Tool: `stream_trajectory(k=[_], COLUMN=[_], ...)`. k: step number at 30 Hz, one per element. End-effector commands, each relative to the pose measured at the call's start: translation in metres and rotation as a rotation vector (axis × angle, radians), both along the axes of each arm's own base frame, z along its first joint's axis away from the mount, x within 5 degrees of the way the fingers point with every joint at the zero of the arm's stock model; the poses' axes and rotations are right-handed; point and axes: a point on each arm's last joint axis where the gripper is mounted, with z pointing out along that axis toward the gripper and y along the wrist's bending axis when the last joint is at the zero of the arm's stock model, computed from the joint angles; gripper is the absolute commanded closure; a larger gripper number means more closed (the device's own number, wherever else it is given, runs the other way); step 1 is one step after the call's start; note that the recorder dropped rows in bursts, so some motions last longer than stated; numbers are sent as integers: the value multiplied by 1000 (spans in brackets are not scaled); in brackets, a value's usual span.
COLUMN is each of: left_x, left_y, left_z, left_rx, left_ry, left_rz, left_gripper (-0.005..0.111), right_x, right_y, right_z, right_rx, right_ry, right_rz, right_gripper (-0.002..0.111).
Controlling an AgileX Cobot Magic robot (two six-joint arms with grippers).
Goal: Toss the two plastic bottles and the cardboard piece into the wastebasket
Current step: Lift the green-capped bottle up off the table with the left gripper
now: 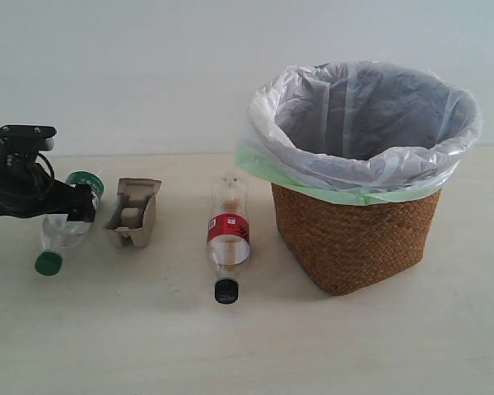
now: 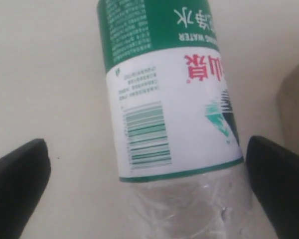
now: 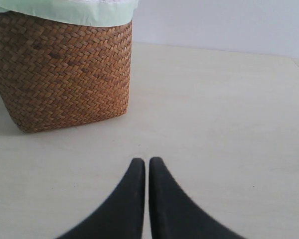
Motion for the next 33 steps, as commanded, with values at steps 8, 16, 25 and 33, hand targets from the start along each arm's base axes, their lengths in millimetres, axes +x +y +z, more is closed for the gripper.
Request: stream_trajectory(k=[8, 16, 25, 33], left_x=[4, 5, -1, -14], left_y=[-19, -22, -22, -8], left_z=[-22, -22, -13, 46], left_rx=[18, -13, -14, 84], left_ry=[9, -10, 39, 8], left_rz=[-75, -42, -60, -155], left_gripper=[4, 57, 103, 103], right_x=[0, 0, 0, 0], right_y=[0, 0, 0, 0], right_z=[1, 1, 1, 1], right_rx=[2, 2, 0, 0], right_ry=[-10, -10, -10, -10], right_rz=[-5, -5, -5, -5], right_gripper=[108, 108, 108, 108])
